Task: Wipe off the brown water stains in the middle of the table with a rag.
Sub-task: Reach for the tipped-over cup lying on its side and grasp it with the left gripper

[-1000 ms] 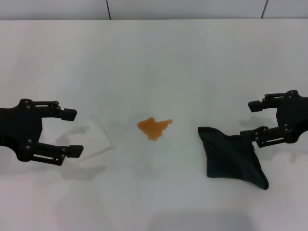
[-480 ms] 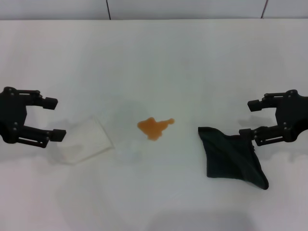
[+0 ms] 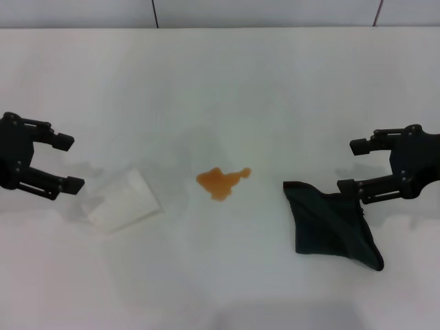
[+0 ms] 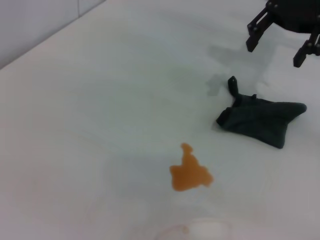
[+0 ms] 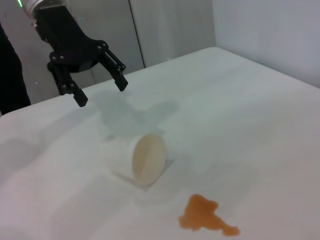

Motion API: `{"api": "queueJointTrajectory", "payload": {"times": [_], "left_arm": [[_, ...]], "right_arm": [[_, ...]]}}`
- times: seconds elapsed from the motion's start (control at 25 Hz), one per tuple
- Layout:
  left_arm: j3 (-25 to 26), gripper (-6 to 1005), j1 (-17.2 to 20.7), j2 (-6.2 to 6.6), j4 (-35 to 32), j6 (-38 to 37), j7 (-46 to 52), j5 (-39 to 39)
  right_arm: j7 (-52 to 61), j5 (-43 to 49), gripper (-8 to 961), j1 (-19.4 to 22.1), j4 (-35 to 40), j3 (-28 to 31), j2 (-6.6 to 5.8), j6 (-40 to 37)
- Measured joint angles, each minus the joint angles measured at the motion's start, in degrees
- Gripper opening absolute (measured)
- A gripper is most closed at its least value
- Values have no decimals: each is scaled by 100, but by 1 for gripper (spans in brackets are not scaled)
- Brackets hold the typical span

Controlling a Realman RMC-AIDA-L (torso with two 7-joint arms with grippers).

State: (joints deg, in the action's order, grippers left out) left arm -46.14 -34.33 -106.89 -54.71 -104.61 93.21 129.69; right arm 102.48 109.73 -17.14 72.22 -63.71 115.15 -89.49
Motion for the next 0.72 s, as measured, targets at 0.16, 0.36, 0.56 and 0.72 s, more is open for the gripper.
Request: {"api": "queueJointTrajectory", "payload": {"times": [0.16,0.36,0.56,0.72], "left_arm": [[12,880,-201,65,189,5,22,201],[9,879,-469,71,520,63,14,529],[-14,879,-656,91,762,115,21,757],[-32,879,-830,72,817,120,101,1116]], "right_arm": [[0,-55,836,0,-22,-13,-1,29],[0,-122,836,4,-80,-25,-1,47],[0,-136,836,14,-85,-28,-1,46],[0,-136,836,18,-86,-28,-1,29]]}}
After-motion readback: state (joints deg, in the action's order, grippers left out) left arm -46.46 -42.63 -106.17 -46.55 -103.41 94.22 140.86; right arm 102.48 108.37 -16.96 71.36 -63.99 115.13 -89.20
